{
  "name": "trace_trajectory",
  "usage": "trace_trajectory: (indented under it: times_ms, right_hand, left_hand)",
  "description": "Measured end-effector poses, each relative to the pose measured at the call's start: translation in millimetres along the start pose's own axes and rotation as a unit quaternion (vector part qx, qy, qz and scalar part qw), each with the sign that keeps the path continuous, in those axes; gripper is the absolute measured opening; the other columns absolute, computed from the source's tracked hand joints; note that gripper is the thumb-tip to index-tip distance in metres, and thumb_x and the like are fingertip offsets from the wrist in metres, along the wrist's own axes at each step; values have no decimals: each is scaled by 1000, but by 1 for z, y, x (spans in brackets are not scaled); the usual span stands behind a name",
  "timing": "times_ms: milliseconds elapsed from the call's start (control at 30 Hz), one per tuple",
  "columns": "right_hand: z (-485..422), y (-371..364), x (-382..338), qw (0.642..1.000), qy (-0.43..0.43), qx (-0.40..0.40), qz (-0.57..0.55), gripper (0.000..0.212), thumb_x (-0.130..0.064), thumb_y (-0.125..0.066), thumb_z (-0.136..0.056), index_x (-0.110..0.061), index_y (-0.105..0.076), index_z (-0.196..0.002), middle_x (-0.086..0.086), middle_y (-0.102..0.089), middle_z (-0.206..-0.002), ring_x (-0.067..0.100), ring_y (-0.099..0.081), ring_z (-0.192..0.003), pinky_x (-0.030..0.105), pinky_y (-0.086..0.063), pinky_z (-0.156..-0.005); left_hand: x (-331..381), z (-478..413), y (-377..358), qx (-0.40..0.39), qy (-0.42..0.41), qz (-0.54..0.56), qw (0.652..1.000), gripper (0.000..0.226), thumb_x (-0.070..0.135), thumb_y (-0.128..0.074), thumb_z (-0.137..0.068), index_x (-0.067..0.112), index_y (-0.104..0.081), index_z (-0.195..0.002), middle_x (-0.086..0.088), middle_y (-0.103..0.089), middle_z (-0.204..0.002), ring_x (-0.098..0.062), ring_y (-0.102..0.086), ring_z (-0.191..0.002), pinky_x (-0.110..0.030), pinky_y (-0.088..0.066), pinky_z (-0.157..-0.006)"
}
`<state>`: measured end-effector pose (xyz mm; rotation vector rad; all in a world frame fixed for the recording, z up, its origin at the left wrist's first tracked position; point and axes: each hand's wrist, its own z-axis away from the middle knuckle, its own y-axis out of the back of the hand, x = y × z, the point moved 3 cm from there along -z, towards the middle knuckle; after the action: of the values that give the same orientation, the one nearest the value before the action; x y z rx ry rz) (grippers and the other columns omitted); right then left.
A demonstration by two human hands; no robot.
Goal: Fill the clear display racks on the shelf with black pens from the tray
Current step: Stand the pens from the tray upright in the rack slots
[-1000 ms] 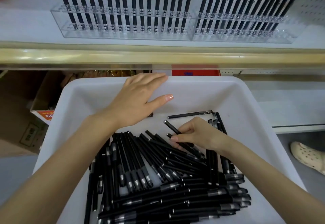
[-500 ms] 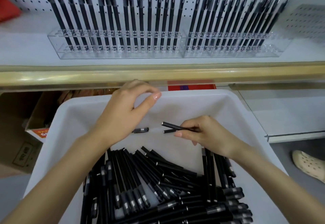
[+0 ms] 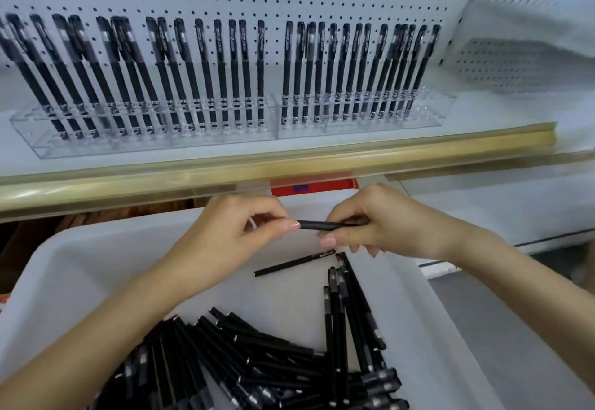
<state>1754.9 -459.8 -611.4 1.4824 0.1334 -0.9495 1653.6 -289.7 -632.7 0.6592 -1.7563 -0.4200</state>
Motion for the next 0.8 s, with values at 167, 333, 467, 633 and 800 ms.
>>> trace_trajectory:
  times_ms: [167, 333, 467, 633, 800]
  right_hand:
    - [24, 50, 32, 985, -33, 92, -139, 11, -16, -73, -80, -5, -73, -85, 9, -70, -66, 13, -63, -54, 22, -47, -48]
    - [39, 89, 56, 927, -45, 168, -333, 17, -18, -73, -69, -5, -72, -81, 8, -67, -63, 11, -59, -52, 18, -48, -51]
    - [45, 116, 66, 867, 19, 223, -446, 20, -10, -69, -70, -3, -72, -88, 8, -64, -67, 10, -57, -54, 17, -49, -54]
    - [53, 177, 74, 909, 42, 339, -239, 22, -21, -71, -73, -4, -70, -87, -2, -70, -68, 11, -63, -59, 21, -51, -55]
    - [39, 239, 107, 893, 14, 419, -162, 13, -10, -71, -82, 3, -68, -82, 4, -73, -76, 11, -68, -62, 20, -54, -55]
  left_hand:
    - [4, -30, -15, 20, 27, 90, 995, 18, 41, -72, -81, 26, -73, -72, 10, -70, -71, -3, -63, -65, -13, -47, -61]
    - [18, -62, -44, 19, 66, 166, 984, 14, 31, -64, -73, 22, -74, -72, 3, -68, -64, -2, -59, -59, -14, -47, -58]
    - [41, -93, -73, -15, 54, 174, 983, 13, 25, -66, -78, 26, -74, -68, 3, -70, -70, -3, -63, -66, -15, -48, -63]
    - [66, -127, -83, 7, -38, -43, 998, 36, 58, -44, -82, 39, -64, -106, 29, -59, -106, 5, -51, -108, -16, -39, -96]
    - [82, -164, -72, 29, -102, -357, 928, 69, 62, -19, -93, 23, -27, -149, 9, -29, -153, -11, -29, -141, -25, -8, -110]
